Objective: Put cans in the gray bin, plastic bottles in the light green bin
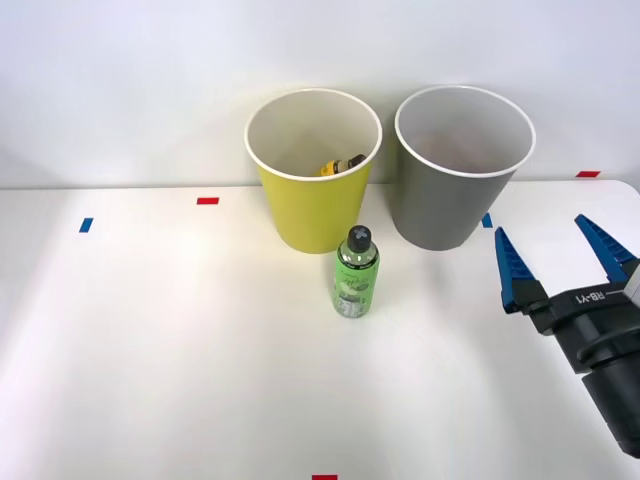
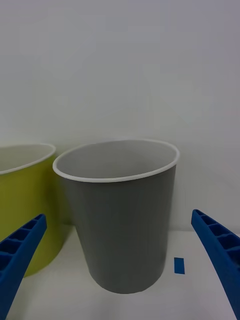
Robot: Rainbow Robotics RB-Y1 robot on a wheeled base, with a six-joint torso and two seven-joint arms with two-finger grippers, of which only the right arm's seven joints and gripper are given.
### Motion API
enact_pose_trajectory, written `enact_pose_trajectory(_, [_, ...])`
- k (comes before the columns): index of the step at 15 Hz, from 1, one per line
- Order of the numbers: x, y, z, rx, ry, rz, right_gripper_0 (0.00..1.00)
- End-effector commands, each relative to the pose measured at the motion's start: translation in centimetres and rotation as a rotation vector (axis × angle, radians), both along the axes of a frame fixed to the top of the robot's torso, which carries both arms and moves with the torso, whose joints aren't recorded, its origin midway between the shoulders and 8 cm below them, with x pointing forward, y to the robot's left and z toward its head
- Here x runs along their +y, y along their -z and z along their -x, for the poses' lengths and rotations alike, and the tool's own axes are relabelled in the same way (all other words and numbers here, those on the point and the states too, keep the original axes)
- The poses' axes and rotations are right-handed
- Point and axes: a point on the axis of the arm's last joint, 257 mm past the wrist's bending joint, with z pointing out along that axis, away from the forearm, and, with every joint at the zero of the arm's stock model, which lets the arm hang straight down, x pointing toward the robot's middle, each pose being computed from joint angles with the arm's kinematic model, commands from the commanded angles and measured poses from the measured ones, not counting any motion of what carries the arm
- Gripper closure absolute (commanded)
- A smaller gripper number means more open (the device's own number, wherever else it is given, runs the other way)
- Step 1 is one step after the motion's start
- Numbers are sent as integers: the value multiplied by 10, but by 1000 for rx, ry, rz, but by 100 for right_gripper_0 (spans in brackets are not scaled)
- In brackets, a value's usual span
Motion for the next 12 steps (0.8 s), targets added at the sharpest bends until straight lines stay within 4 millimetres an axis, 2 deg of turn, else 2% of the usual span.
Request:
enact_pose_trajectory(1, [-1,3,3,-15,40,21,0])
enact_pose_trajectory(5, [-11,14,14,-27,131,126,0])
enact_pose_trajectory(9, [-16,27,11,19,144,232,0])
enact_pose_trajectory(12, [-19,39,14,51,179,233,0])
